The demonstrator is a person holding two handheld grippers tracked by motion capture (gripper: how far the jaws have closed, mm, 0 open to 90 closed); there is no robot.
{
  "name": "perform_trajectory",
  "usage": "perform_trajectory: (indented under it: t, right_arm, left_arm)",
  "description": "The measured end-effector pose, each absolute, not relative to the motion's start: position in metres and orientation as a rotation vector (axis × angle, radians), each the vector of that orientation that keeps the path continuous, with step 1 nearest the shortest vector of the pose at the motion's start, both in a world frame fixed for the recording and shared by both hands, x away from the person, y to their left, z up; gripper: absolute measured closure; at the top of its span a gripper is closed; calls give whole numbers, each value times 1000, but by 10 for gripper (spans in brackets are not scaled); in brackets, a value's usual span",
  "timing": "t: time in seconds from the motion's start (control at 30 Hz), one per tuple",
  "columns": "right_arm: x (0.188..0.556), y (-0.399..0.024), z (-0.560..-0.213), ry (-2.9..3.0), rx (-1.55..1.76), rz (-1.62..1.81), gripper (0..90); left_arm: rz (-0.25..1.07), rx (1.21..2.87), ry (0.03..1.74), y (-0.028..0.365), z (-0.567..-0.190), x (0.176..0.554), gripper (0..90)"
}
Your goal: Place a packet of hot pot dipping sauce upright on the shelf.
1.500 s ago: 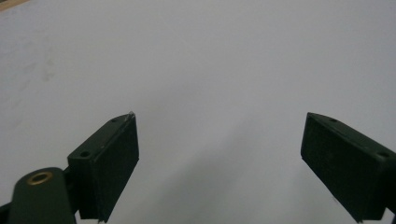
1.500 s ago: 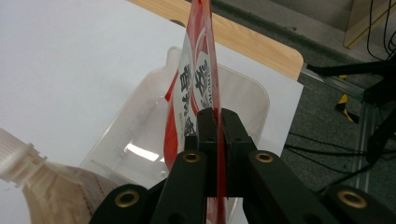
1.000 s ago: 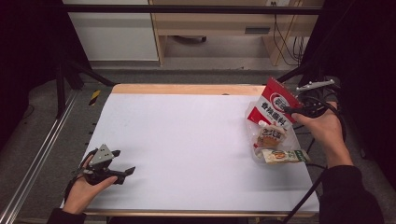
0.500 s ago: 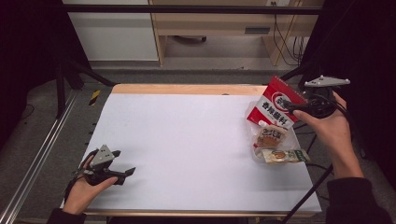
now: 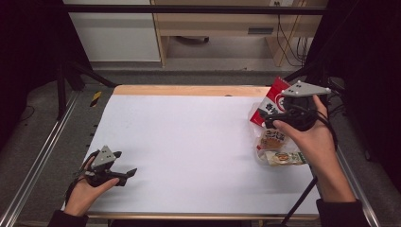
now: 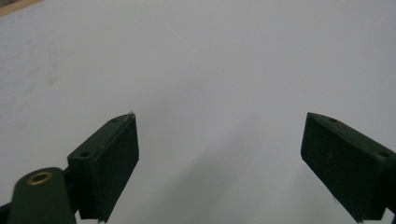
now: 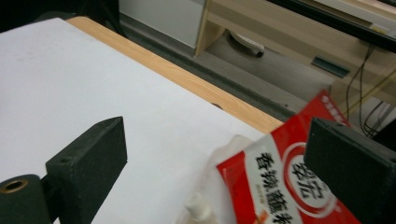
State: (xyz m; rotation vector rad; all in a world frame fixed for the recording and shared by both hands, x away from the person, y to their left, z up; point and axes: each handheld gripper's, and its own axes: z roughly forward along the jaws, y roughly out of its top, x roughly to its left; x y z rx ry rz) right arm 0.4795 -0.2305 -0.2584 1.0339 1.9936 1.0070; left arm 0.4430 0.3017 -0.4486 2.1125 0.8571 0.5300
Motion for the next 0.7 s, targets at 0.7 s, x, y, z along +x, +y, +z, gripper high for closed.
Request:
perform_trajectory:
  t: [0.7]
  right_arm:
    - [470, -160, -290, 2139, 954, 1032, 62]
  left_arm:
    - [558, 2071, 923, 311, -448, 445, 41]
